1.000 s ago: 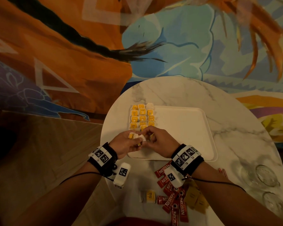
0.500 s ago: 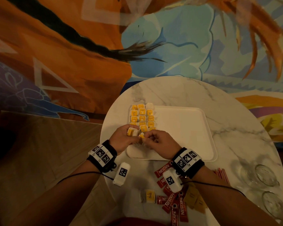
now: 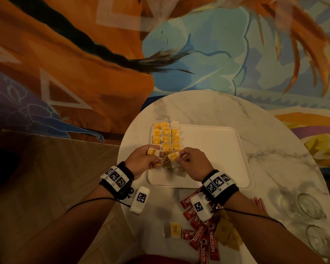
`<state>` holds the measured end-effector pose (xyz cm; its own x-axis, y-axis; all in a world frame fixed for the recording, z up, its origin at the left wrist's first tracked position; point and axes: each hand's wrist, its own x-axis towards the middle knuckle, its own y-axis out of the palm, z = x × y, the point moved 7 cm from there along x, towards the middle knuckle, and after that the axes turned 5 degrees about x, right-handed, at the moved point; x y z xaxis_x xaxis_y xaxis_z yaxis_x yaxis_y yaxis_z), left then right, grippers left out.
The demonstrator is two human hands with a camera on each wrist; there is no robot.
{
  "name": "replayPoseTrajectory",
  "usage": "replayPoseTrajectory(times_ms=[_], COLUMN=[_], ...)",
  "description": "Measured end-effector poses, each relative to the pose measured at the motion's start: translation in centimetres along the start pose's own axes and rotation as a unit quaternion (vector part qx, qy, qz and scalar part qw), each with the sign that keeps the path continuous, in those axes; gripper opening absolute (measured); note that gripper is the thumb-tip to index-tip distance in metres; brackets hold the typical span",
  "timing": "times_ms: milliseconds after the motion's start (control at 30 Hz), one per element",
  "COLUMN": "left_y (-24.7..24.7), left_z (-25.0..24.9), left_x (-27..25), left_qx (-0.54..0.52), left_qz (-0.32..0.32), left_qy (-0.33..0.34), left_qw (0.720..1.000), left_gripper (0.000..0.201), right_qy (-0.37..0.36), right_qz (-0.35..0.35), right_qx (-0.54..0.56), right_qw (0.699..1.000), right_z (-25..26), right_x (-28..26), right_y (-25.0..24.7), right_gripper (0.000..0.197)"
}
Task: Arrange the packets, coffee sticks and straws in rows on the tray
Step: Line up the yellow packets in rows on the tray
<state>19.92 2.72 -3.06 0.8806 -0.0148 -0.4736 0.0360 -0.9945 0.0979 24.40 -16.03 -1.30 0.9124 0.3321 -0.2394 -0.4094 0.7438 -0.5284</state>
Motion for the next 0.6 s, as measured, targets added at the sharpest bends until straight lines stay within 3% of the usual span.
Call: replayPoseTrajectory(times_ms=[100, 200, 600], left_y=[-0.5, -0.7, -1.2], left_z=[0.6, 0.9, 2.3], left_x=[-0.3, -0.5, -0.9], left_qx=[-0.043, -0.073, -0.063], left_qz=[0.005, 0.011, -0.013], left_qy=[-0.030, -0.033, -0.024], left_qw=[0.999, 0.997, 0.998], left_gripper=[0.043, 0.036, 0.028], right_qy=[0.034, 0.064, 0.105], right_qz=[0.004, 0.025, 0.058], right_qx=[-0.009, -0.014, -0.029], right_qw=[0.999, 0.998, 0.992], right_z=[-0.7, -1.4, -1.1], right_x=[-0.2, -0.4, -0.5], right_y=[0.3, 1.3, 3.7], right_gripper=[0.009, 0.007, 0.014])
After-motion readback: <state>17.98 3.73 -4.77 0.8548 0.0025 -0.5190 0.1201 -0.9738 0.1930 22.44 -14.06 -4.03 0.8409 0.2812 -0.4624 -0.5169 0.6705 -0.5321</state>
